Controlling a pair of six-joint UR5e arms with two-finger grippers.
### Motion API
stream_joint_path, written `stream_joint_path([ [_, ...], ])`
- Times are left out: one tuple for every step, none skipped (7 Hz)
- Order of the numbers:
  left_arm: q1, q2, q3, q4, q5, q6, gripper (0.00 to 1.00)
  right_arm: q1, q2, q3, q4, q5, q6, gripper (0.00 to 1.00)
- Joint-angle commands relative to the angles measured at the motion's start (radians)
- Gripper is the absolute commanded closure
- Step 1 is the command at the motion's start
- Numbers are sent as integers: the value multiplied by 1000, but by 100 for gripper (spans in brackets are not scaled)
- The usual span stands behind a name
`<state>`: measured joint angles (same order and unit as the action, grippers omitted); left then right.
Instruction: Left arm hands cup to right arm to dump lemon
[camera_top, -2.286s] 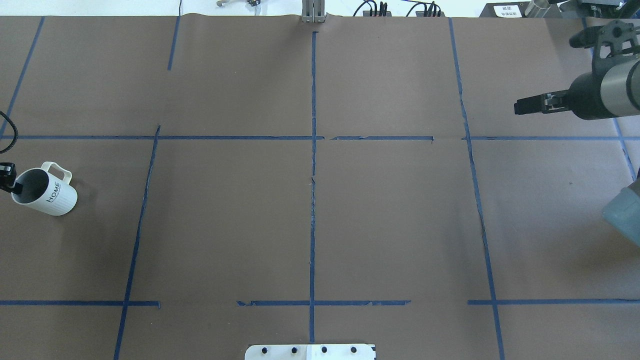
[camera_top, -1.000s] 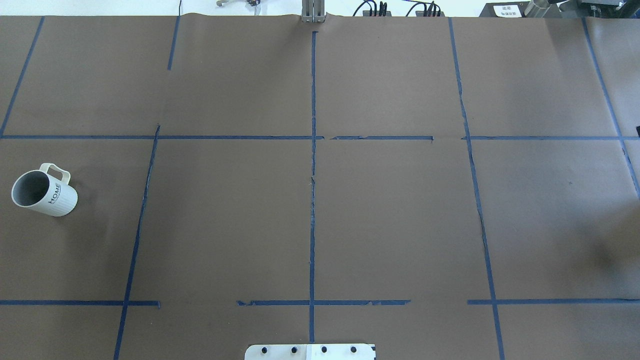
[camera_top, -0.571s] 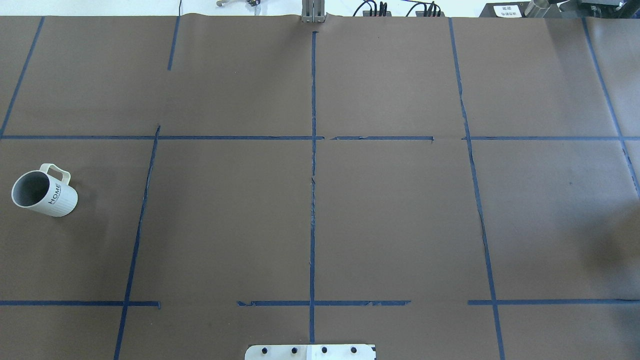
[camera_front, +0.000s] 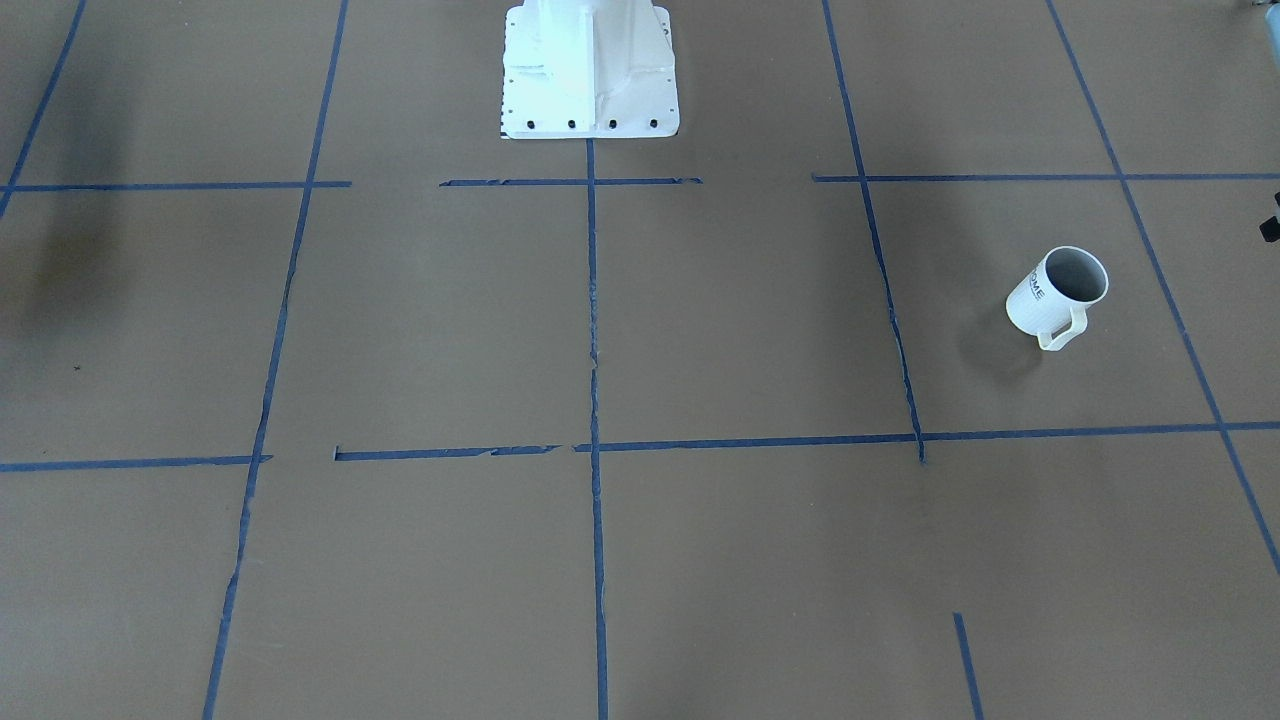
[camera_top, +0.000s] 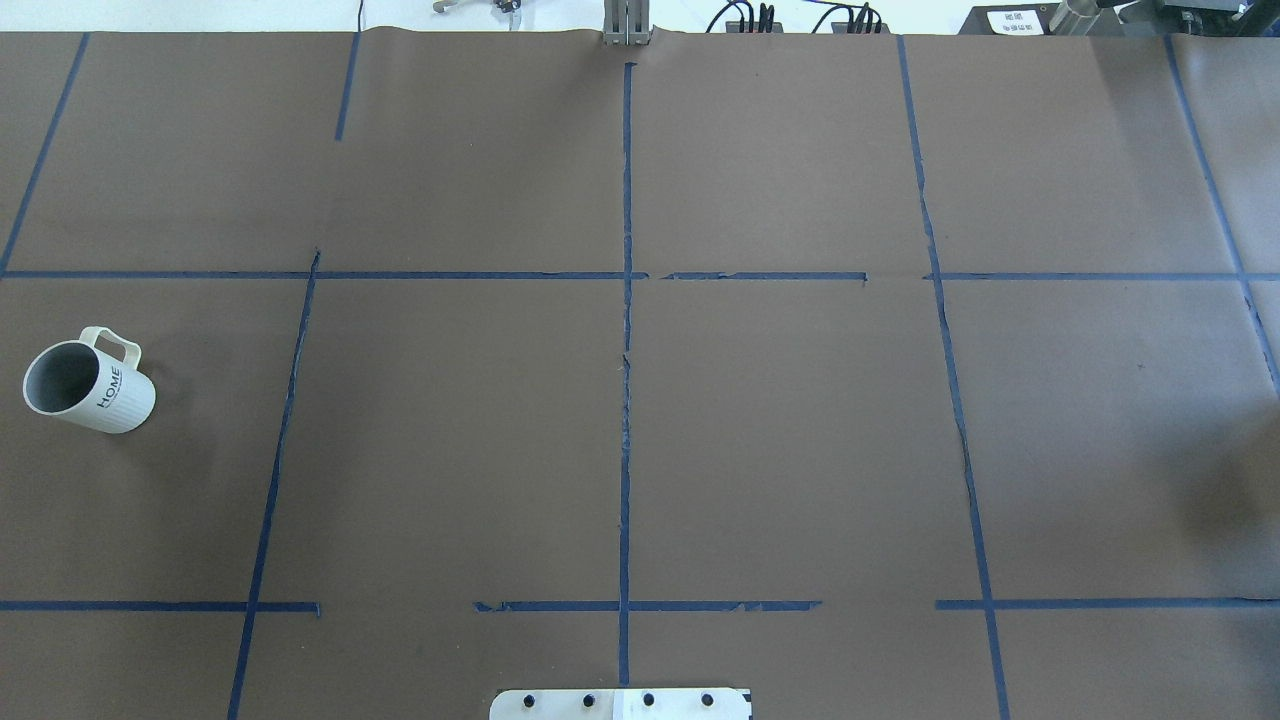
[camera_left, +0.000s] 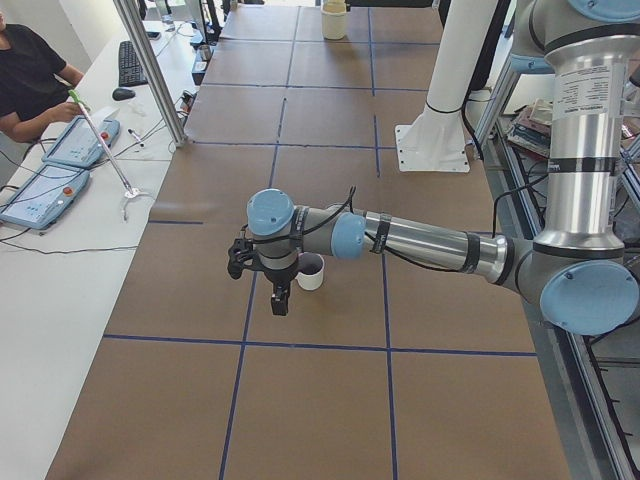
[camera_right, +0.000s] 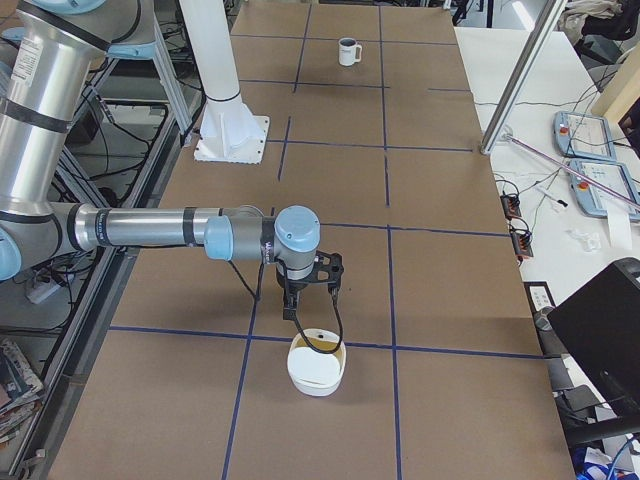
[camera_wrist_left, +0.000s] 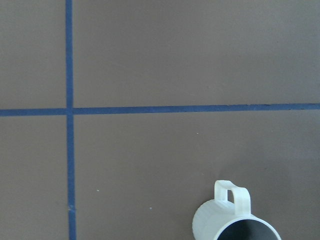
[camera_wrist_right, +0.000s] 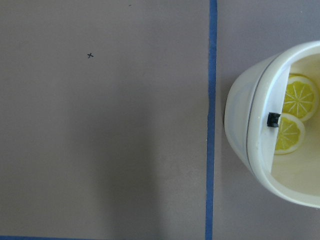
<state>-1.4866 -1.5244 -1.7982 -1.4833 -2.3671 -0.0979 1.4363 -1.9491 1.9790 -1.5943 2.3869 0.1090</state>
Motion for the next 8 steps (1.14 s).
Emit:
stream_joint_path([
  [-30,-8,31,15,5,41,0,31,12,-6,2,5,-2,0],
  [-37,-2,22,21,0,59,0,48,4,0,1,9,1,0],
  [-38,25,16,20,-3,61,0,49,7,3,0,9,7,0],
  [-38,29,14,21,-3,60,0,49,12,-3,0,8,9,0],
  [-38,50,32,23,-3,61,0,49,12,-14,-1,8,14,0],
  [-38,65,11,29,-3,61,0,49,15,-9,2,9,9,0],
  [-38,64,7,50,-33,58,0,49,13,-17,2,9,8,0],
  [-38,64,19,48,-113,55,0,49,19,-19,1,8,8,0],
])
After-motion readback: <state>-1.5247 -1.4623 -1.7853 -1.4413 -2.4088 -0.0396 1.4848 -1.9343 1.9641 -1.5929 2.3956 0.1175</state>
